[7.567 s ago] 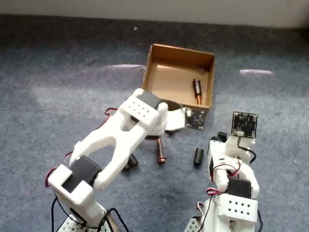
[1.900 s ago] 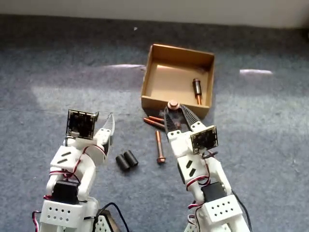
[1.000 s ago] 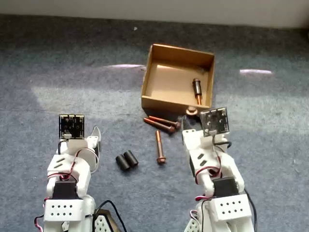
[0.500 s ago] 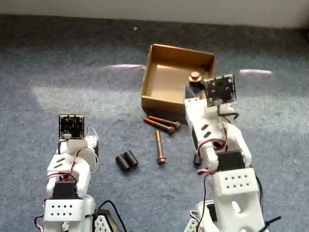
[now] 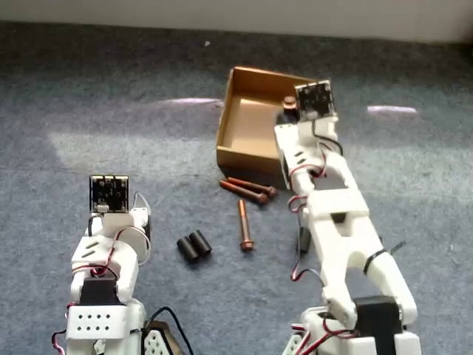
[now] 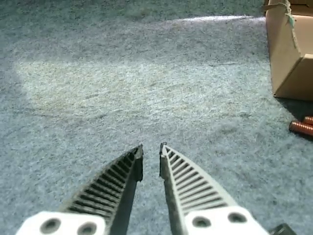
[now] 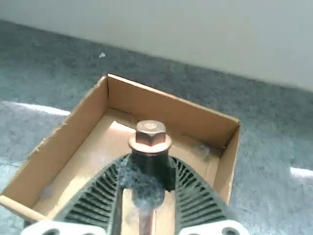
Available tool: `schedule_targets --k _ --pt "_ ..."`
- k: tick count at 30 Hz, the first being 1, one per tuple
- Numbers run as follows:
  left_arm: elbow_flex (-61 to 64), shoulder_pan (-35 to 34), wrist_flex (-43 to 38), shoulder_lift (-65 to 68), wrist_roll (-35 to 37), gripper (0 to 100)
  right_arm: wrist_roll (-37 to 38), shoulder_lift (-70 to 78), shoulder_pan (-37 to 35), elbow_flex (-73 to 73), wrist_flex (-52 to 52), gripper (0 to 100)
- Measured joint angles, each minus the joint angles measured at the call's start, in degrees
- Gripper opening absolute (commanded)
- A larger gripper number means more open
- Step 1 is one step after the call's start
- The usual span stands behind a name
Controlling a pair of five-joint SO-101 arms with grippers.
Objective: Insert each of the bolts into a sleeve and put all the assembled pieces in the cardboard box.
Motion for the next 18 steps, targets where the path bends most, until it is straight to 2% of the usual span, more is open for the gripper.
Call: schedule_targets --k 8,11,16,18 --pt "0.00 0.00 0.00 0.00 0.00 9 0.00 17.67 2.55 -9.14 1.67 1.0" --pt "0.00 0.00 0.00 0.00 0.00 9 0.00 22.95 2.55 -13.98 6.86 1.4" --pt "0.00 0.00 0.00 0.00 0.00 9 0.00 28.57 2.46 -24.09 17.49 10.8" --pt "0.00 0.00 0.00 0.00 0.00 9 0.00 30.51 2.37 -28.04 21.71 11.3"
